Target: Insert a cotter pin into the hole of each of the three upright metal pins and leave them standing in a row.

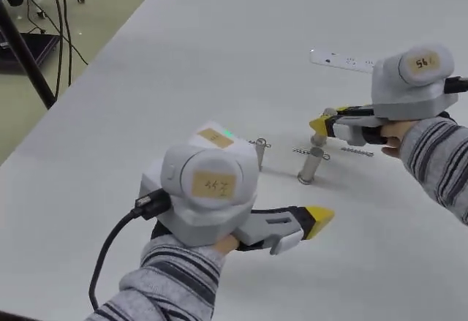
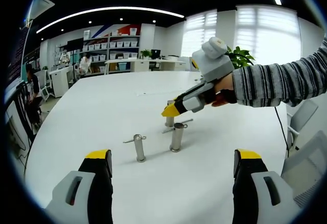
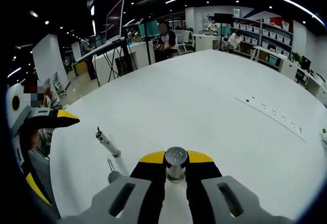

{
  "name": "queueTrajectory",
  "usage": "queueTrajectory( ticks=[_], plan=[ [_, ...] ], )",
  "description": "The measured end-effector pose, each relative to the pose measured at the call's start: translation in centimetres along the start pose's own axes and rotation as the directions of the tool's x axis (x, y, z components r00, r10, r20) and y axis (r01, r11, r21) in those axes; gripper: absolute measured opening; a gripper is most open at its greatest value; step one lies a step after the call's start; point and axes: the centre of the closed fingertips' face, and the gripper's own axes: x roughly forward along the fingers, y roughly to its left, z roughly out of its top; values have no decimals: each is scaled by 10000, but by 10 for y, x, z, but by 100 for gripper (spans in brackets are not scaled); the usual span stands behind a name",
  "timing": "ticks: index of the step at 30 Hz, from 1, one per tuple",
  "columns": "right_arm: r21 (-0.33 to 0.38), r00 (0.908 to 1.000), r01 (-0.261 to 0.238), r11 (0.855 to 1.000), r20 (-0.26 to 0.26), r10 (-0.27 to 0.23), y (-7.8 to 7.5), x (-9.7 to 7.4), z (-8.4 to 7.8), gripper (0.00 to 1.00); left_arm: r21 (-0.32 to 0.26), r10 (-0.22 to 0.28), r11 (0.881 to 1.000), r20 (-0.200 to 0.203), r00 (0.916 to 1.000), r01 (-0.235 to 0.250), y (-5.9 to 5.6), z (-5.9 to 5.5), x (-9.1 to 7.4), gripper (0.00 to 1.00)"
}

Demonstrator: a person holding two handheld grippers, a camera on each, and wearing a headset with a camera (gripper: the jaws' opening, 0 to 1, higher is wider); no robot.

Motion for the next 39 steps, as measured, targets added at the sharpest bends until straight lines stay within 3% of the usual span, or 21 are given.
queueTrajectory(
  ticks=[7,20,30,39],
  plan=[
    [79,9996,291,9995,-60,-290,-7,-23,-16,9,167,-121,9998,-118,9999,123,-4,-2,2,99],
    [215,9990,240,9995,-371,-232,16,-59,-55,9,406,-224,9989,-86,9997,227,-9,-2,3,98],
    [172,9988,193,9997,-453,-185,37,-71,-69,9,529,-264,9982,-38,9996,266,-11,-1,3,98],
    [66,9977,539,9985,-416,-536,59,-71,-76,9,645,-277,9975,-19,9996,278,-12,0,3,98]
  ],
)
